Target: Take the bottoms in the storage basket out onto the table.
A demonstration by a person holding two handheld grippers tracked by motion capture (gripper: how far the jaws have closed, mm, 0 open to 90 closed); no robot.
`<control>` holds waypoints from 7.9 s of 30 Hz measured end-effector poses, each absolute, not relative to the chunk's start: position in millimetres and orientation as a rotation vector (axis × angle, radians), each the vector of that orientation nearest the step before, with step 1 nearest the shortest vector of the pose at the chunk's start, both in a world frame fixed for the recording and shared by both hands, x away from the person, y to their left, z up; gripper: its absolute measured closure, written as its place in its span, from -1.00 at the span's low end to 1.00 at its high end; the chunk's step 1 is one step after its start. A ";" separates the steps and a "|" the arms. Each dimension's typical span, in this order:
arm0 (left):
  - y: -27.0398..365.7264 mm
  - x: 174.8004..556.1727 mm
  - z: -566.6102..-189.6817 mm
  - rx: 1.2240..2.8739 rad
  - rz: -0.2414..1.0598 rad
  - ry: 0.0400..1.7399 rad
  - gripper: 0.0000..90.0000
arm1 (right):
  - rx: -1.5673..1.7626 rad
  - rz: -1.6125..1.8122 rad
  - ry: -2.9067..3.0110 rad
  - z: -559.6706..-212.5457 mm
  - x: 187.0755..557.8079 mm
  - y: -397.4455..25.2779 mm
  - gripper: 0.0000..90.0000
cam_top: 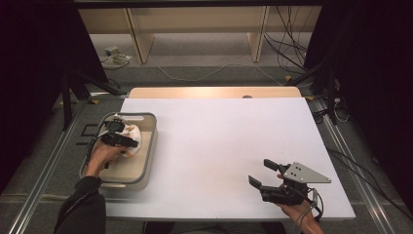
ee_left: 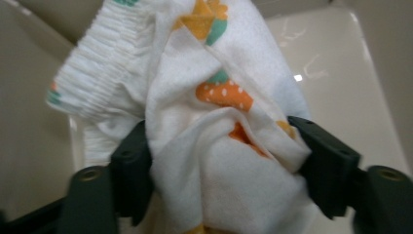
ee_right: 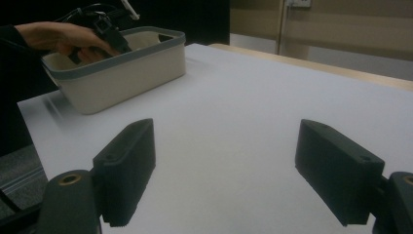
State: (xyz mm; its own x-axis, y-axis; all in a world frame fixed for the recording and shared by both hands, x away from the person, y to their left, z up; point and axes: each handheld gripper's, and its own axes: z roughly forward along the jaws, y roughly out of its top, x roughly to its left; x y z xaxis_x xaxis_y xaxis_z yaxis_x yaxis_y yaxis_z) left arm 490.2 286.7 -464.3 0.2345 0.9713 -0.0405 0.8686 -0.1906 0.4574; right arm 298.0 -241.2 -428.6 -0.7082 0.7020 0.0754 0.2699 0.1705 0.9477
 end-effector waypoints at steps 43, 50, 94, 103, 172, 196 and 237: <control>303.1 474.5 -427.6 1.922 0.283 1.609 0.49 | 0.920 1.544 2.065 -427.6 297.0 -242.8 -0.46; 305.8 471.0 -421.5 1.907 0.279 1.599 0.49 | 0.919 1.543 2.065 -427.5 297.0 -242.7 -0.46; 284.3 454.6 -380.4 1.878 0.241 1.424 0.48 | 0.919 1.547 2.059 -427.4 296.4 -242.6 -0.46; 282.5 453.0 -376.4 1.857 0.232 1.406 0.48 | 0.919 1.547 2.058 -427.5 296.4 -242.6 -0.46; 211.3 439.5 -362.9 1.834 0.147 1.176 0.47 | 0.914 1.550 2.058 -427.5 296.2 -242.4 -0.46; 191.7 435.8 -365.8 1.850 0.138 1.134 0.47 | 0.913 1.550 2.058 -427.5 296.2 -242.4 -0.46; 151.0 425.3 -373.8 1.880 0.088 1.052 0.47 | 0.910 1.548 2.059 -427.7 296.2 -242.2 -0.46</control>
State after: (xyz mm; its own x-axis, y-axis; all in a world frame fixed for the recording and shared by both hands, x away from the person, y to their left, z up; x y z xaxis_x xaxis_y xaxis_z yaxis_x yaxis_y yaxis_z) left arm 425.3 151.0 -373.8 0.6279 0.6942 -0.3518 0.6265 -0.1826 0.7577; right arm 296.2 -242.2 -427.7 -0.7043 0.7073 0.0616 0.2558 0.1718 0.9513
